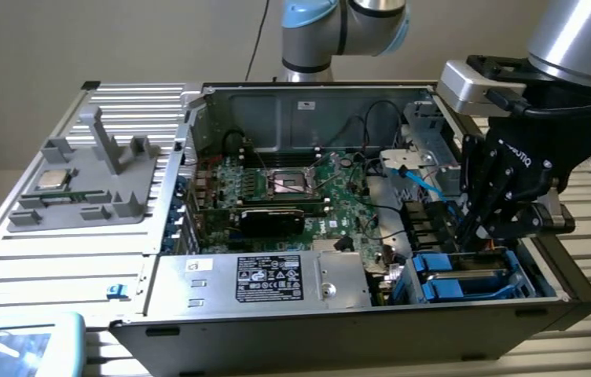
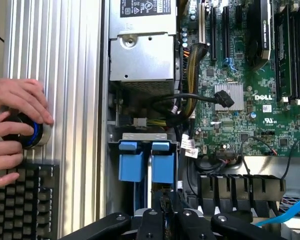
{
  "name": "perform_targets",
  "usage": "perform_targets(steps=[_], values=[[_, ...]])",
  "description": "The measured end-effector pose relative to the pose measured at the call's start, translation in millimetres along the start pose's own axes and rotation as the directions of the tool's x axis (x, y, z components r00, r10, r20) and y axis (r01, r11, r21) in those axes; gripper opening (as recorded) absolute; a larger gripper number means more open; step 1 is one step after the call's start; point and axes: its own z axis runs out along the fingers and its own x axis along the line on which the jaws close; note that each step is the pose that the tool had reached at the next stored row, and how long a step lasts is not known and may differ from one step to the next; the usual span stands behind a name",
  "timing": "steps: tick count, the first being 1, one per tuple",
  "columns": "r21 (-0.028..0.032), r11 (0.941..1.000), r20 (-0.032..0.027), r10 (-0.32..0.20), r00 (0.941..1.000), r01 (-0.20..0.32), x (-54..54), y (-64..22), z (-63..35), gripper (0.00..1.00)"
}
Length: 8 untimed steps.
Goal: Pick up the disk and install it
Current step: 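Insert the first disk wire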
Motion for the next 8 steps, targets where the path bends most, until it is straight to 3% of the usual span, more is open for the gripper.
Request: perform_targets(steps=[8], values=[[0.0000, 1.0000, 0.0017, 0.000, 1.0000, 0.000, 1.6, -0.2, 2.2, 0.16]])
